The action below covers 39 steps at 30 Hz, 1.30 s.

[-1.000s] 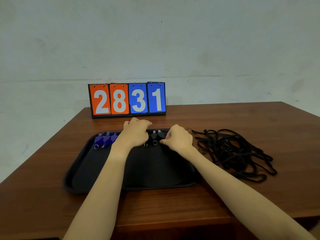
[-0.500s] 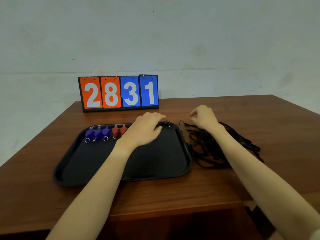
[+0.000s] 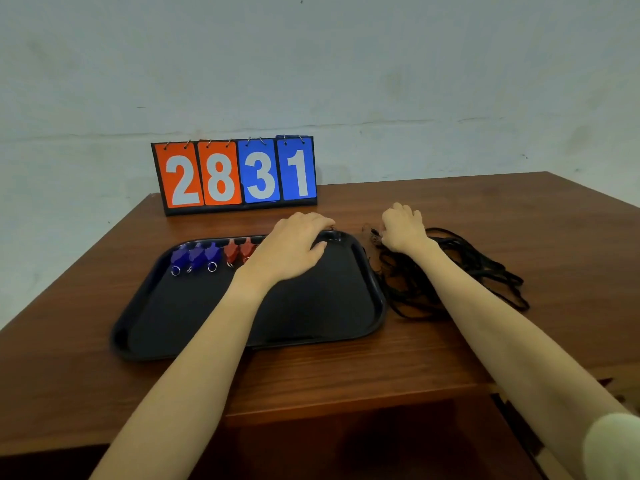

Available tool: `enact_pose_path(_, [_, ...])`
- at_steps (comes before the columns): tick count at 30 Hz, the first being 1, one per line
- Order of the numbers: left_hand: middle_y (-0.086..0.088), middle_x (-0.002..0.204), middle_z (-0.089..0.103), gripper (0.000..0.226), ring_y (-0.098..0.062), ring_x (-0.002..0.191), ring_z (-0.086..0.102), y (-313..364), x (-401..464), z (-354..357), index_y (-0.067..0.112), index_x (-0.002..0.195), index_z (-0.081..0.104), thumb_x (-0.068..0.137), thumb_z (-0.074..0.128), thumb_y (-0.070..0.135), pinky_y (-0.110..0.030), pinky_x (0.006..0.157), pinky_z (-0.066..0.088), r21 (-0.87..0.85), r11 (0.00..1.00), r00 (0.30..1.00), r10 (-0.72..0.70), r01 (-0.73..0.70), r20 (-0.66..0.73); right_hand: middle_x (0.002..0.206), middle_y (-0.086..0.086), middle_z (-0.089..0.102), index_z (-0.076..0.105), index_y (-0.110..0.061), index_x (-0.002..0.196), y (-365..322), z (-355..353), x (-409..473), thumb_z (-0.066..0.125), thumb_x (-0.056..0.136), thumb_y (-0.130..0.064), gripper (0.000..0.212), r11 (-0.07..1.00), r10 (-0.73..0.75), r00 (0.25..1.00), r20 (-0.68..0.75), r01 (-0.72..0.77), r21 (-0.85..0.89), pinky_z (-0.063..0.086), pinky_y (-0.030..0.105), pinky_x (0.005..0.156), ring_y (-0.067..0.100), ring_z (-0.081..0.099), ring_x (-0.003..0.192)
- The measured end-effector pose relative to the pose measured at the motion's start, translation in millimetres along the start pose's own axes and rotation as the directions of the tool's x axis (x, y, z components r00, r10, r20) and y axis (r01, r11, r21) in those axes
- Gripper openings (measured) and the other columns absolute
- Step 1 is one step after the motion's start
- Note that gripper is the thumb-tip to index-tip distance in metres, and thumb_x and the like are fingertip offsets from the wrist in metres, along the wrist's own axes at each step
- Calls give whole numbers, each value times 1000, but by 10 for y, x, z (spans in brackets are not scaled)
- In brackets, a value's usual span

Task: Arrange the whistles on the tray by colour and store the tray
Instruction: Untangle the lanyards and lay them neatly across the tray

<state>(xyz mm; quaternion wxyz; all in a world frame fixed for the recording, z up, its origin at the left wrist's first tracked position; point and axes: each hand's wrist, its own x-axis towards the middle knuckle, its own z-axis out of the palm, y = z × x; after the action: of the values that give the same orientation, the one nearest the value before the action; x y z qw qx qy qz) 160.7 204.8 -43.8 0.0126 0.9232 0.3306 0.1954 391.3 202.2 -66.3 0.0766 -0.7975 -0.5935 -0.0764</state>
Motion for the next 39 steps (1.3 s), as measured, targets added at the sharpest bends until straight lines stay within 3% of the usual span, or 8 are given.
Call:
enact_pose_path(4, [1, 140, 51, 43, -14, 130, 44, -4, -3, -6, 20, 138, 47, 95, 53, 22, -33, 106, 36, -1, 1000, 998, -12, 12, -66, 111, 8, 61, 61, -8, 96, 182, -209, -1, 49, 91, -3, 14, 891, 205, 954, -217, -90, 446, 41, 41, 96, 27, 56, 104])
enact_pose_path(8, [1, 131, 58, 39, -13, 121, 52, 43, -12, -26, 18, 134, 53, 95, 55, 20, -30, 100, 42, -26, 1000, 984, -16, 12, -176, 94, 7, 67, 51, -6, 104, 215, -577, -247, 43, 98, -7, 9, 515, 211, 950, -231, 92, 852, 48, 18, 76, 12, 64, 82])
enact_pose_path(10, [1, 126, 62, 37, -12, 116, 55, 62, -20, -16, 17, 131, 55, 95, 55, 22, -30, 98, 44, -43, 999, 978, -21, 12, -206, 76, 9, 65, 50, -7, 99, 176, -655, -376, 44, 98, -6, 6, 309, 181, 952, -245, 181, 933, 55, 21, 68, 14, 66, 67])
enact_pose_path(12, [2, 121, 64, 35, -9, 110, 57, 63, -23, -1, 17, 129, 57, 95, 56, 25, -27, 95, 47, -92, 995, 969, -50, 28, -241, 67, 9, 60, 56, -6, 92, 154, -639, -453, 50, 95, -5, 7, 244, 168, 957, -238, 193, 950, 55, 25, 56, 13, 61, 55])
enact_pose_path(20, [15, 104, 63, 41, 1, 95, 60, 93, 18, -21, 19, 127, 58, 90, 62, 35, -15, 83, 49, -540, 840, 949, -212, 54, -235, 67, 2, 71, 72, -3, 91, 17, -450, -597, 67, 87, -11, 10, 360, -160, 975, -153, 202, 911, 50, 19, 50, 8, 62, 58])
enact_pose_path(33, [9, 83, 64, 8, -6, 82, 60, 134, 19, 50, 18, 94, 69, 90, 63, 18, -12, 69, 45, -493, 858, 973, -215, 146, -86, 49, -6, 62, 75, -7, 78, 4, -442, -652, 74, 81, -28, 21, 479, -232, 959, -165, 260, 838, 39, 9, 48, 3, 49, 41])
enact_pose_path(36, [5, 83, 64, 9, -6, 77, 59, 93, 27, -24, 13, 89, 65, 92, 57, 13, -17, 72, 48, -646, 742, 930, -342, 179, -135, 39, -1, 46, 71, -5, 62, 142, -472, -650, 69, 82, -41, 42, 523, -51, 975, -217, 211, 826, 40, 10, 62, 5, 37, 35])
enact_pose_path(39, [-3, 87, 65, 14, -12, 69, 63, 54, 28, -123, 10, 85, 59, 96, 49, 8, -25, 69, 50, -908, 387, 879, -475, 160, -47, 42, 6, 38, 54, 0, 47, 272, -488, -632, 61, 89, -43, 60, 509, 85, 961, -262, 184, 841, 39, 19, 83, 5, 33, 35])
